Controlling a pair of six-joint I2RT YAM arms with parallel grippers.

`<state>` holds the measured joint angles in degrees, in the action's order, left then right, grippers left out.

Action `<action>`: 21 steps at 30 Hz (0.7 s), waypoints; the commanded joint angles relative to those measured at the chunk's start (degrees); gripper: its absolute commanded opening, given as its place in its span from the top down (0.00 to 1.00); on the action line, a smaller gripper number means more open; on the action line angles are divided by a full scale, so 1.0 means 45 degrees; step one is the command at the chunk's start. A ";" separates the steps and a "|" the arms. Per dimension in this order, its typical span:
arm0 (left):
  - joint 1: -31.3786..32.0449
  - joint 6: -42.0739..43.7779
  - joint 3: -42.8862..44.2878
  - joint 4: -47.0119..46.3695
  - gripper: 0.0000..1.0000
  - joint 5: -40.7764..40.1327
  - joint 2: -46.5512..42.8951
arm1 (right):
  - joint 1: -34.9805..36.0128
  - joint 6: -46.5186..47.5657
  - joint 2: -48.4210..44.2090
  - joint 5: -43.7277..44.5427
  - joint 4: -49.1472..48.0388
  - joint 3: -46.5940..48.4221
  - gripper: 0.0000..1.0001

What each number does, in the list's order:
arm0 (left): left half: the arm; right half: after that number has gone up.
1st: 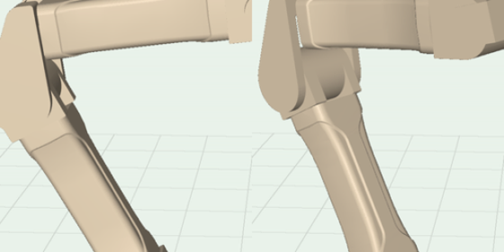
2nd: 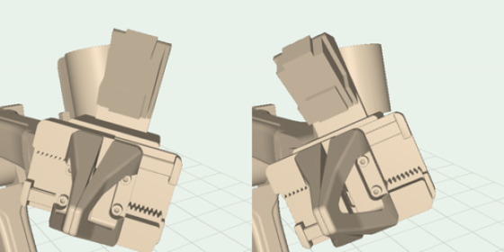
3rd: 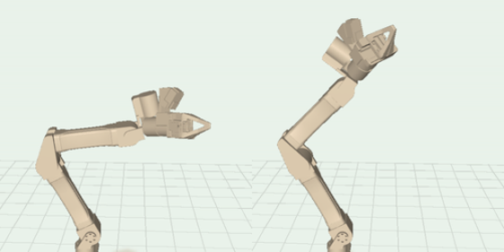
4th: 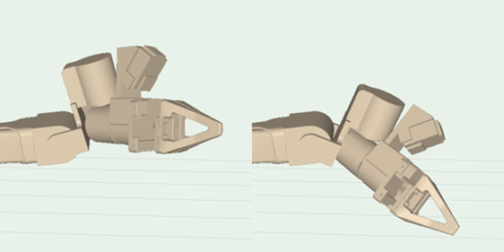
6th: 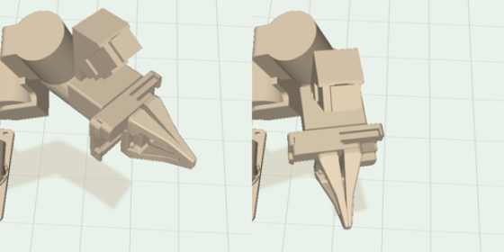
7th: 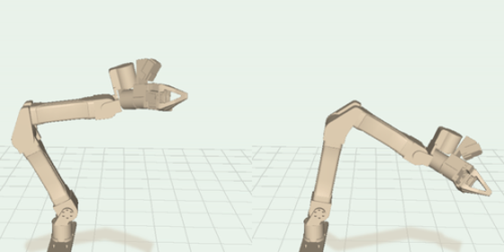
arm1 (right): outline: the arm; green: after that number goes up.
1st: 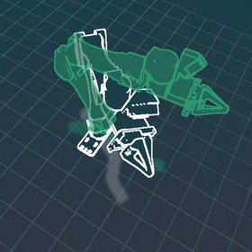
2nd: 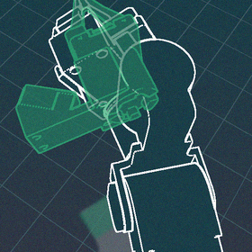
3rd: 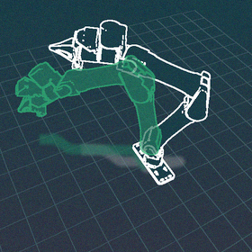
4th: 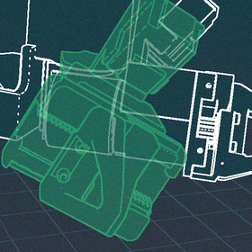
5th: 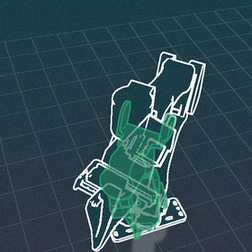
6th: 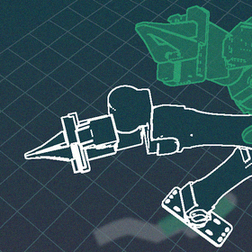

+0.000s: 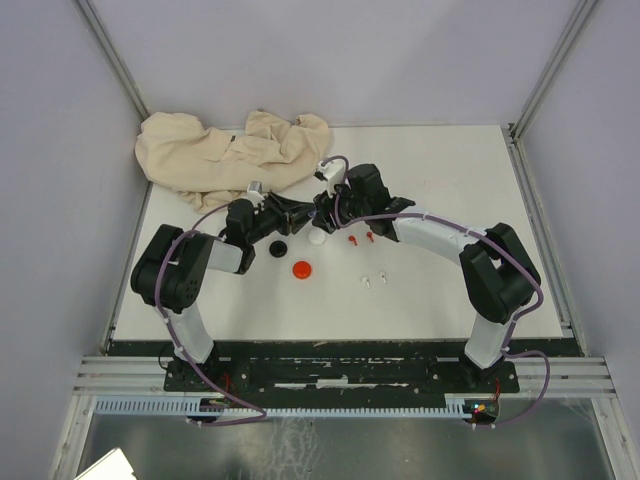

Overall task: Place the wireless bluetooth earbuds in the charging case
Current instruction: Close the charging case.

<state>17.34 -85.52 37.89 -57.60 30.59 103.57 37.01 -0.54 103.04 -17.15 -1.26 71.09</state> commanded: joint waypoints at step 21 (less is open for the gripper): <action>0.0069 0.2184 0.0643 0.1166 0.57 0.0448 -0.0660 | 0.0060 0.0235 0.0627 -0.0481 0.3117 0.2558 0.69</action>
<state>17.39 -81.03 39.09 -54.46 32.08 103.33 36.99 0.10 105.73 -17.54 11.60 79.00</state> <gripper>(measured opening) 0.367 0.590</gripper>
